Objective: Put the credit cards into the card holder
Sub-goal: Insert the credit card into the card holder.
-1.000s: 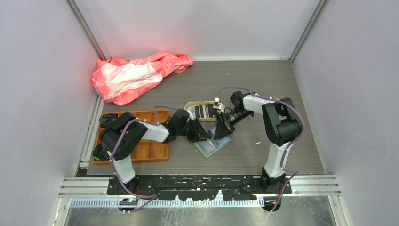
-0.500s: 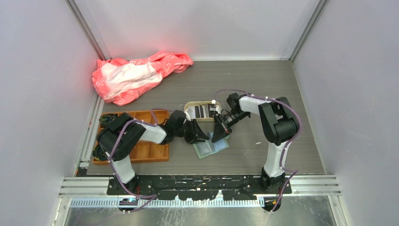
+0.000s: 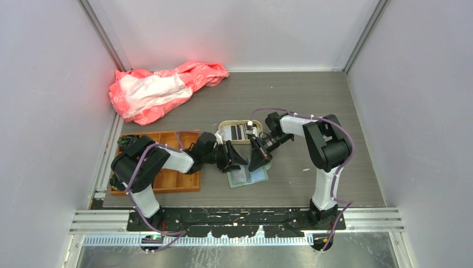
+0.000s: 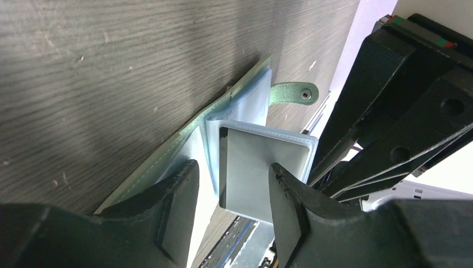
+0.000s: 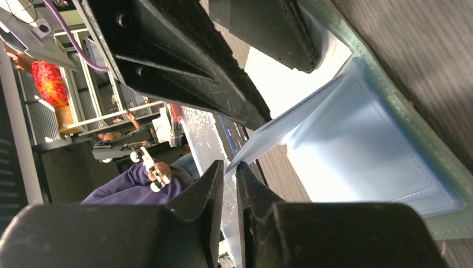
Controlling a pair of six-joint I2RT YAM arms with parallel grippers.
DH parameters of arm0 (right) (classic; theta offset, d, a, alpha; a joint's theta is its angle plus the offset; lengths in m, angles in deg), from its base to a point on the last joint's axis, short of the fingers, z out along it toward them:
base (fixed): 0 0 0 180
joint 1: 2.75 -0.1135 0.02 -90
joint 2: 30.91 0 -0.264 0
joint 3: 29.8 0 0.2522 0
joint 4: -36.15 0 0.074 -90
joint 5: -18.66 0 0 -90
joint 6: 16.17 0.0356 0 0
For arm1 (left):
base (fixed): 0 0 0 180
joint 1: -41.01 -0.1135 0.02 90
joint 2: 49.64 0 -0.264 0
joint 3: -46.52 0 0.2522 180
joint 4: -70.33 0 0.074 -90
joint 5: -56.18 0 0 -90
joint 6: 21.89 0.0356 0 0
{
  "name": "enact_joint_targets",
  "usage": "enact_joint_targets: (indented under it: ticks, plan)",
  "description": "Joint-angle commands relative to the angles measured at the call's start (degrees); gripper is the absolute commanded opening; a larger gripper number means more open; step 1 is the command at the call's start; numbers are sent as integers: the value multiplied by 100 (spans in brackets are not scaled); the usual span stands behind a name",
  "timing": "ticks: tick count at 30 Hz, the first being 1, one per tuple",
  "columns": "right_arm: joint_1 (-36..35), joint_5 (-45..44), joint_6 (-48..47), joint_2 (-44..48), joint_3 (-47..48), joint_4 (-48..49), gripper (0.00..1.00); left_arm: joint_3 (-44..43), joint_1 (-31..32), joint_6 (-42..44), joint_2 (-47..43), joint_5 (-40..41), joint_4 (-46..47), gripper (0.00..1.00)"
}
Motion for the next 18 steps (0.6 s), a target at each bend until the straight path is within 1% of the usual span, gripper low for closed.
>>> enact_joint_targets:
  ticks: [1, 5, 9, 14, 18]
  plan:
    - [-39, 247, 43, -12, 145, 26, 22, 185, -37, -41, -374, -121, 454, 51]
    - [-38, 219, 47, -45, 155, 26, 25, 343, -59, -72, -389, -221, 894, 54]
    - [-46, 226, 62, -72, 156, 35, 26, 441, -54, -198, -338, -298, 1453, 61]
    - [-86, 283, 77, -108, 165, 38, 33, 475, -59, -201, -423, -280, 1527, 63]
    - [-174, 374, 71, -124, 178, 41, 33, 512, -57, -211, -466, -257, 1529, 63]
